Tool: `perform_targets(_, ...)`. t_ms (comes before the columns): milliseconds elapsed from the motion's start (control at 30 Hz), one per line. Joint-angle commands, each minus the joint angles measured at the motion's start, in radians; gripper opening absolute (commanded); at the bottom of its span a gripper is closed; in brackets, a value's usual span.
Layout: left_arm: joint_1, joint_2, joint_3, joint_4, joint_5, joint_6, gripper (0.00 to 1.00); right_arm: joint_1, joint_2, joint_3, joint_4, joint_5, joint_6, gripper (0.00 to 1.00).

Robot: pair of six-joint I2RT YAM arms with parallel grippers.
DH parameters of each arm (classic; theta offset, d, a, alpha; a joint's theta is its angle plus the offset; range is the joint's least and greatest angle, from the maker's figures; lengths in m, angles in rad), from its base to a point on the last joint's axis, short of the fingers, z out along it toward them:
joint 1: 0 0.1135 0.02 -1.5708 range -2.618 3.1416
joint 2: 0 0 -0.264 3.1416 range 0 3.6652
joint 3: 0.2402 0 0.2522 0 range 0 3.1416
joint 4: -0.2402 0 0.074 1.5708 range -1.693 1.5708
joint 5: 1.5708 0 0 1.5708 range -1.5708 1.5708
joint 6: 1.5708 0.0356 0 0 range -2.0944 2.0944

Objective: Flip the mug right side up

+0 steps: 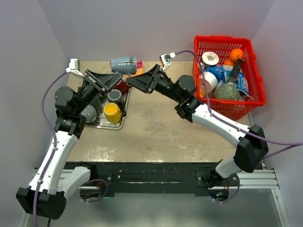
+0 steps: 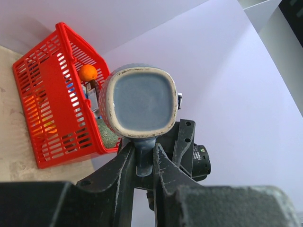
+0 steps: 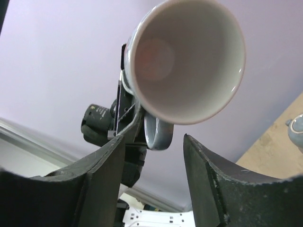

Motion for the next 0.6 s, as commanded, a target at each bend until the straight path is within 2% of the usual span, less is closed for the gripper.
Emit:
perform_targets(0,-0.024,-0.02,-0.011,0.174,0.013,-0.018,0.0,0.004,-0.003,0.059,0.069,0.061,0.004,0.54)
perform_targets(133,-0.043,-0.015,-0.011,0.189,0.011,0.002,0.0,0.002,0.007,0.068,0.069,0.069,0.01,0.48)
perform_targets(233,-0.051,-0.009,-0.014,0.2,0.018,0.004,0.0,0.005,0.017,0.076,0.087,0.072,0.018,0.33)
perform_targets(267,-0.051,-0.012,-0.015,0.194,0.018,0.008,0.0,0.004,0.021,0.082,0.083,0.064,0.018,0.26)
perform_targets(300,-0.051,-0.014,-0.012,0.192,0.018,0.017,0.0,0.004,0.023,0.093,0.071,0.059,0.016,0.14)
perform_targets(367,-0.052,-0.02,-0.005,0.163,0.007,0.041,0.0,0.004,0.021,0.097,0.055,0.061,0.006,0.02)
perform_targets(500,-0.052,-0.015,0.0,0.146,0.015,0.062,0.0,0.004,0.004,0.083,0.017,0.081,-0.022,0.0)
perform_targets(567,-0.052,-0.006,-0.002,0.127,0.028,0.083,0.21,0.004,-0.005,0.079,0.0,0.09,-0.051,0.0)
